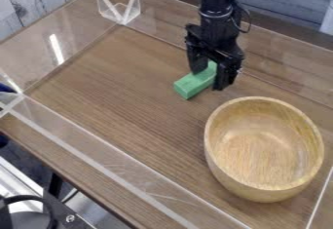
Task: Put the green block in the brown bowl
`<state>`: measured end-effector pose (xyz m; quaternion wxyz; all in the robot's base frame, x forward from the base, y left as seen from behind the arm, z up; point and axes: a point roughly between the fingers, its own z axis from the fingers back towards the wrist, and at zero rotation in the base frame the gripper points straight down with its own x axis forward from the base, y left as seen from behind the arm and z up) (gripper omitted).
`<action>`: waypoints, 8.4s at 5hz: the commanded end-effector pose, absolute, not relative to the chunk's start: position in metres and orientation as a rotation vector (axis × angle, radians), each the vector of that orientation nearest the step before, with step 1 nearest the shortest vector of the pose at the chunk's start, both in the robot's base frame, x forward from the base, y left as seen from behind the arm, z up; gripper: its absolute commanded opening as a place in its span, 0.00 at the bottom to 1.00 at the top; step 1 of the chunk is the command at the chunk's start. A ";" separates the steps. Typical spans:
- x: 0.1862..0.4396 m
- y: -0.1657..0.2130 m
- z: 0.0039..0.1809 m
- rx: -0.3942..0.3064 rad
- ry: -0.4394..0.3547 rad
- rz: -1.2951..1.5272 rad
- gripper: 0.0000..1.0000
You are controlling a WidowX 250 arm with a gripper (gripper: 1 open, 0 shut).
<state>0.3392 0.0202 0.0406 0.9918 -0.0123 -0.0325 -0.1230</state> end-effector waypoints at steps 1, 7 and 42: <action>0.354 0.022 0.057 -0.035 -0.076 -0.232 1.00; 0.356 0.027 0.039 -0.090 0.089 -0.152 0.00; 0.252 -0.107 0.012 -0.145 0.034 -0.455 1.00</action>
